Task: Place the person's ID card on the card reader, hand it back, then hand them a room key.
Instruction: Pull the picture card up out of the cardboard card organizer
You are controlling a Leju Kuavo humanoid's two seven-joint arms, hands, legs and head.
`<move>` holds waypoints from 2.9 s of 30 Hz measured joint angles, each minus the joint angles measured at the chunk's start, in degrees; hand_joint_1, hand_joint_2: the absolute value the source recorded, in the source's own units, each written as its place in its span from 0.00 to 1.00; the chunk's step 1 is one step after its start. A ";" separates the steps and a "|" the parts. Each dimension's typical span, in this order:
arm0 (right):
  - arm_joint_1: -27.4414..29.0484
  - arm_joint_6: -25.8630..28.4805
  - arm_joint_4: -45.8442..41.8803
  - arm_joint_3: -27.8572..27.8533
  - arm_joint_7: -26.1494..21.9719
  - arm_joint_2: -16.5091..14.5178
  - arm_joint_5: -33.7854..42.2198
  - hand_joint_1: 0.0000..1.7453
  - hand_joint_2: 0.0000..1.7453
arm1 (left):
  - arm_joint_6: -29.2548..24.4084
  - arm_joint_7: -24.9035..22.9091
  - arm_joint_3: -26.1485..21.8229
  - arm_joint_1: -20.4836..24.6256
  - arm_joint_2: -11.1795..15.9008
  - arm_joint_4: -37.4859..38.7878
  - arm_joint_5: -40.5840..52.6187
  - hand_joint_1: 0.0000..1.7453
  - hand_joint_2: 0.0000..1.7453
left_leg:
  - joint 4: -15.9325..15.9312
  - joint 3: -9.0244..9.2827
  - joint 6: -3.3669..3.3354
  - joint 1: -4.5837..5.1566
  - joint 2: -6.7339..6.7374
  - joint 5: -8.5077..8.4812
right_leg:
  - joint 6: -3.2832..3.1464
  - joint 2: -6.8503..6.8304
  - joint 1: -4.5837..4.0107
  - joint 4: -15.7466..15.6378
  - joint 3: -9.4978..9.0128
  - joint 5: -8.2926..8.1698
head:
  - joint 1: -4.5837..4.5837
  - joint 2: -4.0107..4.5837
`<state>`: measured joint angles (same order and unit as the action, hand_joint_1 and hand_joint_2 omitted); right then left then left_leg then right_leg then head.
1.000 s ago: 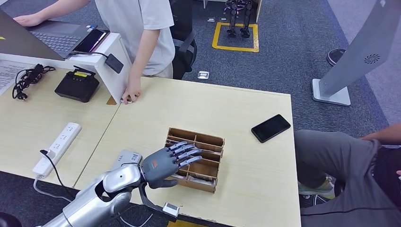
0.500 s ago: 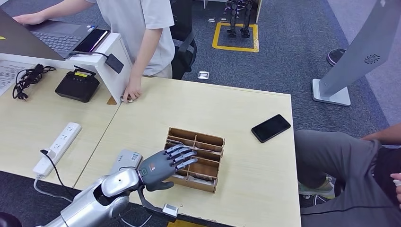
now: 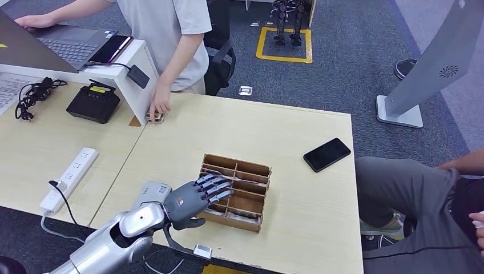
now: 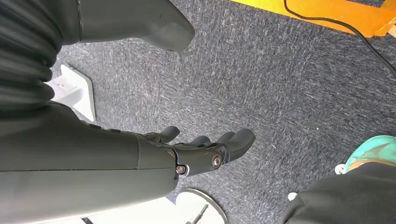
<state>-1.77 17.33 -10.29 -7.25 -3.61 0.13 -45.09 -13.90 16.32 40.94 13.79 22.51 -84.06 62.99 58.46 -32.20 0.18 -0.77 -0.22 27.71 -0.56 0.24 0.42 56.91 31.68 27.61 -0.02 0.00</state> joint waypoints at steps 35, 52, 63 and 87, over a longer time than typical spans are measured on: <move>-0.01 0.33 -0.02 -0.69 -0.17 -0.78 -1.24 0.00 1.00 | 3.28 -1.62 -0.54 -2.15 3.22 0.51 -0.69 0.00 1.00 | 0.00 0.00 0.00 -0.02 0.00 0.00 | -0.01 0.00 -0.01 0.01 0.00 0.00 | -0.01 0.00; 0.19 0.47 -0.01 -1.78 -0.46 -1.15 -2.08 0.00 1.00 | -0.31 -6.09 -5.40 -4.24 5.21 -3.86 2.48 0.00 1.00 | 0.00 0.00 0.00 -0.03 0.00 0.00 | -0.01 0.00 -0.02 0.01 0.00 0.00 | 0.00 0.00; 0.27 0.81 -0.02 -2.73 -0.49 -1.35 -2.20 0.00 1.00 | -0.56 -6.74 -9.21 -5.18 5.25 -6.39 3.93 0.00 1.00 | 0.00 0.00 0.00 -0.02 0.00 0.00 | 0.00 0.00 -0.02 0.01 0.00 0.00 | -0.01 0.00; 0.28 0.87 -0.02 -3.40 -0.28 -1.84 -3.13 0.00 1.00 | 4.20 -3.55 -9.83 -6.67 6.72 -7.75 -0.14 0.00 1.00 | 0.00 0.00 0.00 -0.03 0.00 0.00 | -0.01 0.00 -0.02 0.01 0.00 0.01 | 0.00 0.00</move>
<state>-1.49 18.20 -10.32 -10.66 -3.88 -1.70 -48.21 -9.70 12.76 31.11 7.12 29.23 -91.81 62.85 58.46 -32.20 0.18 -0.80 -0.22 27.71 -0.57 0.24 0.39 56.92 31.68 27.62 -0.02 0.00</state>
